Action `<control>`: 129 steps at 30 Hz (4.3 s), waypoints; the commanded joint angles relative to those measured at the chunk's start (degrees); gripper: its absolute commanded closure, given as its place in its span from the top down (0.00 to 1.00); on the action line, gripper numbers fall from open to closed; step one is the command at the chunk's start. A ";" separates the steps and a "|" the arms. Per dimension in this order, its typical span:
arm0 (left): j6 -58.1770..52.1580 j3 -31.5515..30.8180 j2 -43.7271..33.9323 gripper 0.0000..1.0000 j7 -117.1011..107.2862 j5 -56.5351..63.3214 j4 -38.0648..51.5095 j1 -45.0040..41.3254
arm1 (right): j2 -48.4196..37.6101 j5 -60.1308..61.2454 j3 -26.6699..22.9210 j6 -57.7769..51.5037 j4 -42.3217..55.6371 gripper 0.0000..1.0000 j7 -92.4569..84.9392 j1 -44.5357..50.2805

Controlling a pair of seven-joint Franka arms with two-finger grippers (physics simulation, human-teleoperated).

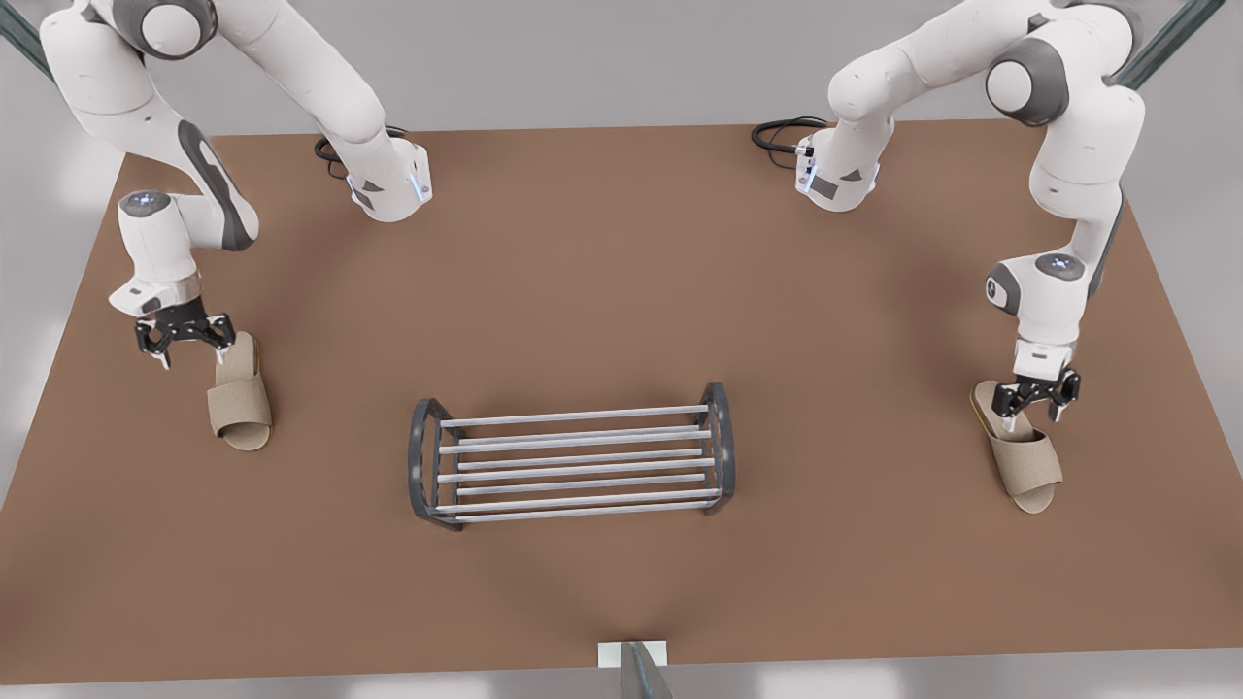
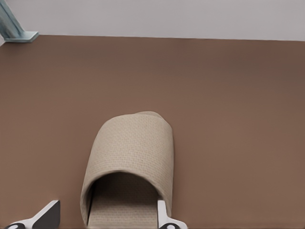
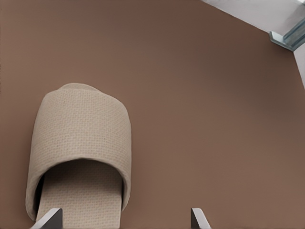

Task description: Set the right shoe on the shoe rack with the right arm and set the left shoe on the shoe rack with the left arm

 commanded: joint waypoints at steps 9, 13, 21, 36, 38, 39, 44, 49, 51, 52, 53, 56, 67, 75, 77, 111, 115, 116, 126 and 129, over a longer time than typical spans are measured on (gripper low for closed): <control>0.20 1.41 3.18 0.99 0.29 2.86 4.36 0.70 | 3.32 -2.44 0.56 1.10 2.24 1.00 -4.25 -3.10; 0.20 1.41 4.32 0.99 0.29 2.86 5.59 0.88 | 8.77 -3.14 5.38 1.10 5.58 1.00 -4.78 -9.15; 0.20 1.41 7.13 0.99 0.29 2.86 8.93 0.79 | 12.02 -3.76 9.70 1.10 6.73 1.00 -4.87 -12.85; 0.20 1.41 7.57 0.35 0.29 2.51 9.72 0.88 | 15.36 -4.11 9.79 1.19 8.13 1.00 -8.38 -15.49; 0.20 1.41 7.66 0.27 0.29 1.98 9.81 0.88 | 16.33 -4.11 9.79 1.10 8.13 1.00 -11.28 -17.16; 0.20 1.41 7.66 0.26 0.29 1.81 9.81 0.88 | 16.33 -4.11 9.79 1.10 8.13 1.00 -11.28 -17.16; -9.46 -1.05 -1.56 0.25 -6.83 -0.65 9.81 0.18 | 16.24 -4.11 9.87 1.10 8.05 1.00 -11.20 -17.34; -37.86 -12.92 -11.41 0.25 -20.72 -0.65 15.78 0.09 | 15.80 -4.02 13.92 1.10 7.78 1.00 -10.23 -19.44; -46.91 -18.72 -13.43 0.25 -25.81 -0.65 18.42 0.09 | 15.63 -4.02 14.01 1.10 7.87 1.00 -9.97 -19.36; -51.65 -21.44 -14.75 0.25 -27.40 -0.57 19.39 0.09 | 14.92 -4.02 14.01 1.10 7.61 1.00 -9.88 -19.62; -57.63 -24.43 -15.46 0.25 -28.45 -0.57 21.76 0.00 | 14.31 -4.02 14.01 1.10 7.52 1.00 -9.88 -19.62; -66.60 -32.70 -15.37 0.25 -31.97 0.22 26.86 -1.49 | 13.17 -4.02 14.44 1.10 7.52 1.00 -9.44 -19.53; -70.73 -32.61 -14.23 0.25 -39.26 2.33 35.29 -18.98 | 12.99 -3.93 16.11 0.93 7.70 1.00 -3.64 -17.34; -75.92 -31.73 -7.99 0.25 -56.40 14.99 44.79 -34.19 | 15.01 -3.49 16.11 0.66 10.24 1.00 -3.55 -15.84; -77.41 -31.55 -5.79 0.25 -60.44 19.38 46.55 -36.38 | 15.01 -3.49 16.11 0.58 10.51 1.00 -2.67 -15.67; -85.06 -13.45 9.06 0.26 -81.72 35.82 58.50 -63.37 | 21.78 -3.23 16.03 -0.48 17.63 1.00 -0.56 -11.89; -85.06 -13.45 9.06 0.26 -82.24 37.93 57.53 -63.37 | 22.22 -3.23 16.03 -0.48 17.98 1.00 -0.56 -11.62; -84.97 -13.45 9.42 0.26 -82.33 38.28 57.36 -63.37 | 22.22 -3.23 16.03 -0.39 17.98 0.98 -0.56 -11.62; -85.23 -13.53 8.36 1.00 -81.98 43.90 53.58 -62.75 | 22.22 -3.23 15.85 -0.48 17.98 0.40 1.02 -11.80; -83.74 -14.76 4.23 1.00 -79.87 43.21 49.89 -60.82 | 22.22 -3.23 15.85 -0.48 17.98 0.34 1.02 -11.89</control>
